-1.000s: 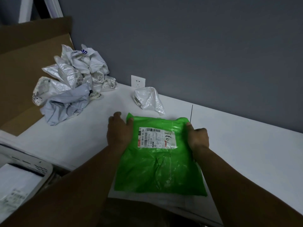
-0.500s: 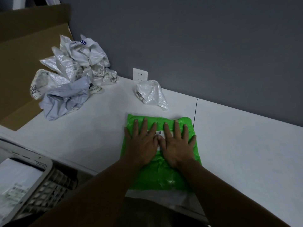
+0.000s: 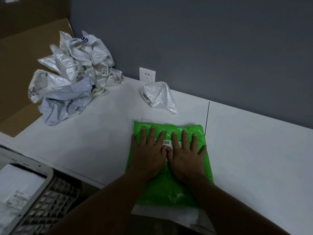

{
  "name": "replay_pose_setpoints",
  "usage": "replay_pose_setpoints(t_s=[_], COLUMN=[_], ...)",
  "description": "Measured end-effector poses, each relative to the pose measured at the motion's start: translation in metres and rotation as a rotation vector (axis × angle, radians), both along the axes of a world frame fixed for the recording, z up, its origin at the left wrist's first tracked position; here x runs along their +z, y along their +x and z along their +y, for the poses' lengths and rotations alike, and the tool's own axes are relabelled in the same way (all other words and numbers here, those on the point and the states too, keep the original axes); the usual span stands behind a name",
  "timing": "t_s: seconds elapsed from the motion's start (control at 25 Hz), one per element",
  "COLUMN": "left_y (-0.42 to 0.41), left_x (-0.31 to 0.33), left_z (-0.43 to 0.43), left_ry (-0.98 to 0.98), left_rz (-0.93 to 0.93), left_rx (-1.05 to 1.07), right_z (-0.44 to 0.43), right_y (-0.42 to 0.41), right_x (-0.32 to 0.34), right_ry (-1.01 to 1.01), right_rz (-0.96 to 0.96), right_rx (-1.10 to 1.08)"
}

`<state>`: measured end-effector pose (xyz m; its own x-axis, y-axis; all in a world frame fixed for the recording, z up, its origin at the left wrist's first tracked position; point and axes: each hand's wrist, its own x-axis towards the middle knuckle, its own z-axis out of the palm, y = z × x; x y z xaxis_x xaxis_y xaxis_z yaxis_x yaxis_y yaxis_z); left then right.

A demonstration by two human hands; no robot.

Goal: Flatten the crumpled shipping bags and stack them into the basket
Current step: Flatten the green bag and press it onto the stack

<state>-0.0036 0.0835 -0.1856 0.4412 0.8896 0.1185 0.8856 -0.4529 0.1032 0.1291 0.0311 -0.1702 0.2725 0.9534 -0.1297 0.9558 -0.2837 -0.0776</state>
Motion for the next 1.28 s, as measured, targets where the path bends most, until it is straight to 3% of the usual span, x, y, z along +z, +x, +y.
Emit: replay_pose_setpoints(t_s=[0.92, 1.16, 1.28], left_y=[0.0, -0.006, -0.016], left_x=[-0.004, 0.012, 0.014], left_z=[-0.001, -0.008, -0.025], left_ry=[0.0, 0.052, -0.041], left_rz=[-0.04, -0.077, -0.029], left_rx=[0.036, 0.066, 0.059], right_z=[-0.007, -0.034, -0.04], right_y=[-0.003, 0.003, 0.001], right_x=[0.006, 0.022, 0.017], right_ry=[0.096, -0.001, -0.054], right_rz=[-0.07, -0.058, -0.044], right_rx=[-0.003, 0.084, 0.075])
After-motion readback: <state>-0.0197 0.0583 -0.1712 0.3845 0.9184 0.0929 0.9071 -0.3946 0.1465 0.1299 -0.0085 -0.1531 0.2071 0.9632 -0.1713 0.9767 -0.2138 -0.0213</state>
